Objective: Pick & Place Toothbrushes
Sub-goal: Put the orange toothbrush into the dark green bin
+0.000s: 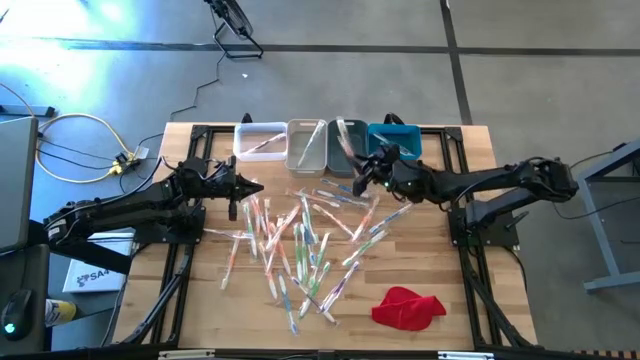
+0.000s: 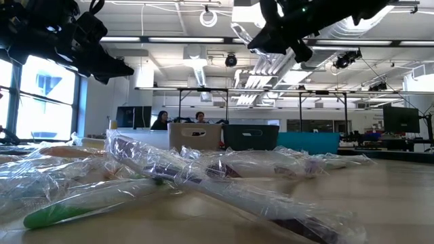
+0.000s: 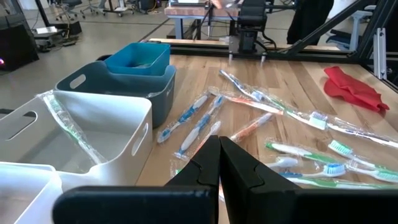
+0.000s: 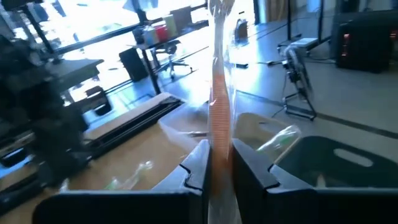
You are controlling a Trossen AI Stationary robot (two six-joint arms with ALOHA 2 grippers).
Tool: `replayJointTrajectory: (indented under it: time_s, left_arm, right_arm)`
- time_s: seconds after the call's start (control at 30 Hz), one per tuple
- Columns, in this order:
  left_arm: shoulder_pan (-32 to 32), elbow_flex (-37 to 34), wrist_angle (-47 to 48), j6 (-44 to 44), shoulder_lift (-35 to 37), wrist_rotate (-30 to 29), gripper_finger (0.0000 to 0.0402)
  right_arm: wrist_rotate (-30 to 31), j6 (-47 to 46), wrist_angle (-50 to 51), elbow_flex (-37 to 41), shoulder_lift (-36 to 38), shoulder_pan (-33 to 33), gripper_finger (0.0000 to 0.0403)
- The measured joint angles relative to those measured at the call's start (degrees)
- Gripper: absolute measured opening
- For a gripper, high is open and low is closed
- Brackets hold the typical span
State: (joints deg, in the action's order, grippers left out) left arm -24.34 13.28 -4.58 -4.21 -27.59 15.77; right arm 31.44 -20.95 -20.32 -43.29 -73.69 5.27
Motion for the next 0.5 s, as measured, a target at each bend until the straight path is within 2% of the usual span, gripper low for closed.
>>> replayJointTrajectory:
  time_s: [0.23,0.5]
  left_arm:
    - [0.0,0.0,-1.0,0.0,0.0,0.0,0.0]
    - [0.0,0.0,-2.2,0.0,0.0,0.0,0.0]
  right_arm:
    - [-1.5,-0.4,-1.4,-0.3,-3.7,3.9,0.0038]
    - [-3.0,1.0,1.2,-6.9,-10.5,6.2,0.0038]
